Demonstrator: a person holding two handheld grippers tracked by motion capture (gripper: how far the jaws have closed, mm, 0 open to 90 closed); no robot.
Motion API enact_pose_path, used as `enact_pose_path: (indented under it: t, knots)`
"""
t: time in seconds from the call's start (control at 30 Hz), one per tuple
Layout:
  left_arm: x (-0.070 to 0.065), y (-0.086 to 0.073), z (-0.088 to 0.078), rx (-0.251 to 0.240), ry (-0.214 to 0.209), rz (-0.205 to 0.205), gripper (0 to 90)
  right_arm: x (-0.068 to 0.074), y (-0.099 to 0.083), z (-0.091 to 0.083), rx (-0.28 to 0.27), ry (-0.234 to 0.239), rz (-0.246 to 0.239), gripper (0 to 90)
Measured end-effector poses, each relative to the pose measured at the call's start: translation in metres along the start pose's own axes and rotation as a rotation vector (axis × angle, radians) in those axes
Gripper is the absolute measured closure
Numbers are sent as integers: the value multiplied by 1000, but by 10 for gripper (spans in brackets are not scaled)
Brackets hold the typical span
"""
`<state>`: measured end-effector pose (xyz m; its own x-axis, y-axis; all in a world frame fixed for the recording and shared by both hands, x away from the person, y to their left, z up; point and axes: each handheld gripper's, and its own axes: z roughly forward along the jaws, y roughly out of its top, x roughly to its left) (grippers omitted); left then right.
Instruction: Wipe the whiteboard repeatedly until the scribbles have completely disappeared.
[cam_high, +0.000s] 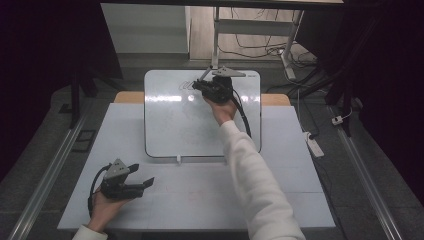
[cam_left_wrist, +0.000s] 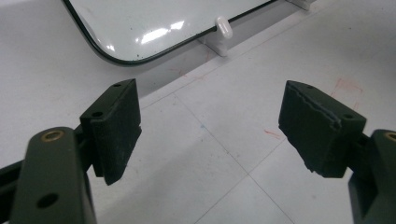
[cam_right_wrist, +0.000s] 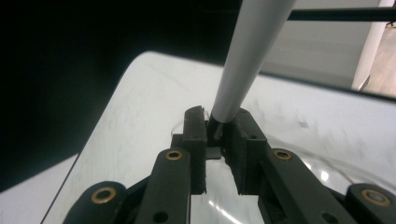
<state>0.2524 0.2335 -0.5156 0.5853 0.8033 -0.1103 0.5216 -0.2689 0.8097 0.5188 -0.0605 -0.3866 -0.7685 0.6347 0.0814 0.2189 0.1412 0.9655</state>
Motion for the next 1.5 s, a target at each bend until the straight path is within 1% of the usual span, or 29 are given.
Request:
enact_pose_path:
  t: [0.03,0.13,0.2,0.23,0.37,0.47,0.5,0.53,0.57,0.6,0.63,0.7,0.73,0.77,0.83,0.97,1.03,1.07,1.1,1.13,1.17,1.2,1.23,1.3,1.33,1.37,1.4,1.43,1.5]
  knots:
    - [0,0,0,1,0,0,220,1,2,7,-16,-2,3,773]
    - [1,0,1,2,-1,-1,220,3,7,16,-27,-19,-11,772]
    - [2,0,1,4,0,-5,220,2,8,19,-24,-18,-12,772]
    - [2,-1,1,4,-2,-7,220,3,11,24,-29,-33,-23,772]
    - [3,-1,1,2,-1,-7,220,5,12,30,-9,-40,-44,772]
    - [3,-1,1,2,-1,-5,220,13,5,36,25,4,-50,772]
    - [3,-1,0,1,-2,-5,221,17,2,38,48,23,-61,772]
    - [3,-1,0,1,-2,-5,220,17,2,38,48,23,-61,772]
    - [2,-1,0,-2,-2,-7,221,24,-2,39,62,28,-97,772]
    - [2,-1,0,-2,-2,-7,221,24,-1,39,61,28,-94,773]
    - [2,-1,-1,-3,1,-8,221,23,0,39,54,20,-91,773]
    - [2,-1,-1,-2,2,-7,221,18,6,37,20,-34,-93,773]
    - [2,-1,-1,-5,2,-8,221,18,6,37,20,-34,-93,773]
    - [2,-1,-1,-6,1,-10,221,13,10,36,-15,-74,-72,773]
    - [2,-1,-1,-5,1,-11,221,12,10,36,-20,-74,-68,772]
    - [3,-1,0,-3,-1,-14,221,30,-2,45,46,31,-116,773]
    - [3,-1,-1,-3,0,-12,221,32,-3,45,54,30,-142,773]
    - [3,-1,-1,-3,0,-12,221,29,-1,44,47,22,-141,773]
    - [3,-1,-1,-4,1,-12,221,25,1,42,29,-13,-134,773]
    - [2,-1,-2,-5,2,-10,221,21,4,40,12,-41,-115,773]
    - [2,-2,-2,-5,2,-10,221,21,4,40,12,-41,-115,773]
    - [3,-2,-2,-6,2,-11,221,16,5,37,-7,-47,-78,773]
    - [3,-2,-2,-5,3,-13,221,18,4,37,-2,-40,-91,773]
    - [4,-2,-1,-3,2,-15,221,28,-4,41,44,25,-130,773]
    - [4,-2,-1,-3,-1,-17,221,34,-8,43,65,47,-156,773]
    - [4,-2,-1,-3,-2,-17,221,36,-10,43,69,42,-179,773]
    - [4,-2,-1,-2,1,-17,221,36,-10,43,69,42,-179,773]
    - [3,-2,-2,-3,3,-17,221,29,-7,40,43,15,-158,773]
    - [2,-2,-3,-6,5,-15,221,17,0,32,-6,-64,-106,773]
